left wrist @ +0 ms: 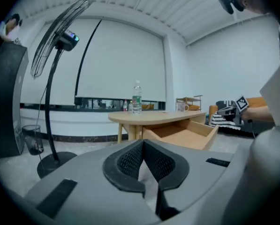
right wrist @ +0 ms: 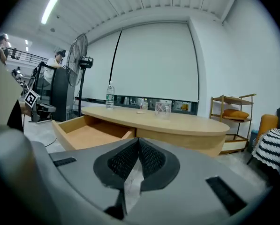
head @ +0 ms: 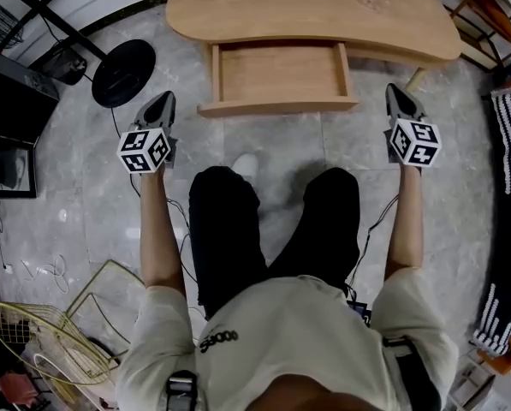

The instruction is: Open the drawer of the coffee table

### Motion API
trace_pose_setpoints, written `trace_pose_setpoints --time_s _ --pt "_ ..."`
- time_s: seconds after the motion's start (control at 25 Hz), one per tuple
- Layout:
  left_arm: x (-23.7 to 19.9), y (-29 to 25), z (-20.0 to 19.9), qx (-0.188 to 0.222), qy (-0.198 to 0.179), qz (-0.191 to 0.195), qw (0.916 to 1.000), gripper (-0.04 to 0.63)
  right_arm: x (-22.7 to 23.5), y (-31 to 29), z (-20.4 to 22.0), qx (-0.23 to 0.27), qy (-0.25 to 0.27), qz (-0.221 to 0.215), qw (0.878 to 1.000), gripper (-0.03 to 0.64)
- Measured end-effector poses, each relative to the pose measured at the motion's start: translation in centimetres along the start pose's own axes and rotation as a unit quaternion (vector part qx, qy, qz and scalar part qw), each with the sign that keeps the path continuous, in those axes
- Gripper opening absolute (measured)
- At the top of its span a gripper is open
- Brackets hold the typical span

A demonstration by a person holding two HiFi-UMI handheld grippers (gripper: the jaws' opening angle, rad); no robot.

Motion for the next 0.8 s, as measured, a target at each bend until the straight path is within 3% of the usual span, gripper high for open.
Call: trace_pose_setpoints --time_s 0.2,0.44,0.8 --pt "2.3 -1.8 -5.0 0.027 -0.039 0.024 0.9986 0.018 -1.8 -0.9 -4.1 0.027 0.024 -0.015 0.999 0.006" --pt "4.9 -4.8 -7.9 0.037 -0.061 0.061 0.9956 0.018 -4.4 -2.9 -7.1 0.037 0.091 -0.04 0.994 0.006" --pt "5.7 -10.3 -10.7 0.038 -0.08 0.095 0.9915 0.018 -4.0 -5.8 -11.1 0.061 0.084 -0.028 0.994 0.006"
Point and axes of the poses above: the fingertips, and each gripper's own axes: y backward along the fingers, x to its right, z out of its underside, the point moved 1 cm from there along y, backward along the fingers, and after that the axes turned 2 degrees about x, right-handed, at the moved point
